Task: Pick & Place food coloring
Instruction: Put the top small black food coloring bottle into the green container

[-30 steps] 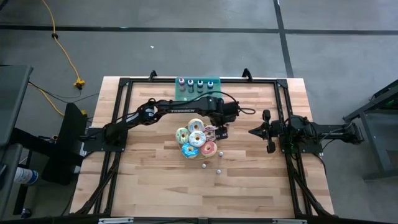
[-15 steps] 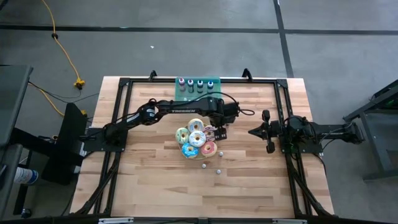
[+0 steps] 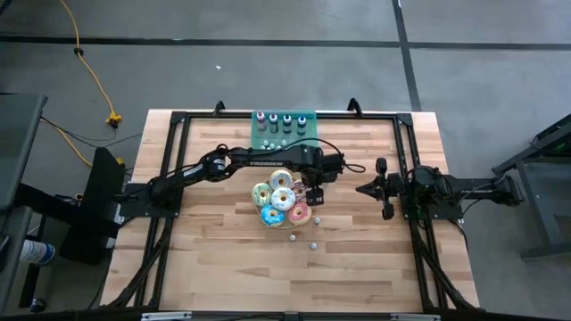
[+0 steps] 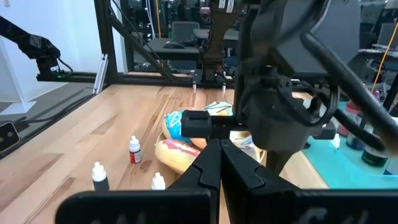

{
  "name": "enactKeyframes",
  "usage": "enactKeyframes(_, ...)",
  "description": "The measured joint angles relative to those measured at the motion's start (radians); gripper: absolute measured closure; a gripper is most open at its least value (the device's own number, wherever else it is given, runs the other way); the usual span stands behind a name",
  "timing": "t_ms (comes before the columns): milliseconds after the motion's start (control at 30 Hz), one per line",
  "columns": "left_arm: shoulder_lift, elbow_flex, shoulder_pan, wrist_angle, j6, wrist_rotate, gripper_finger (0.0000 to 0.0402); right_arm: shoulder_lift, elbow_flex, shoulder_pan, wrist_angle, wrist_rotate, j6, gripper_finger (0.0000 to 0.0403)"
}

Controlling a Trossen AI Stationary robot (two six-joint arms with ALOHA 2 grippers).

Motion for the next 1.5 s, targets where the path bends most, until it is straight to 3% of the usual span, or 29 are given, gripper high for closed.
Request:
enactKeyframes(233,0.0,0.0,0.0,-0.001,0.0,-0.006,0.0169,0.003,0.0,0.0,0.001,0.0,0.0,0.0402)
enactKeyframes(867,-0.002,0.0,0.0,0.016,0.0,-0.033,0.0387,0.003,0.0,0.0,0.004,-0.001,0.0,0.0402)
enactKeyframes(1500,-0.002,0.0,0.0,0.014,-0.026,-0.024,0.0377,0.003,0.0,0.0,0.005,-0.001,0.0,0.0402)
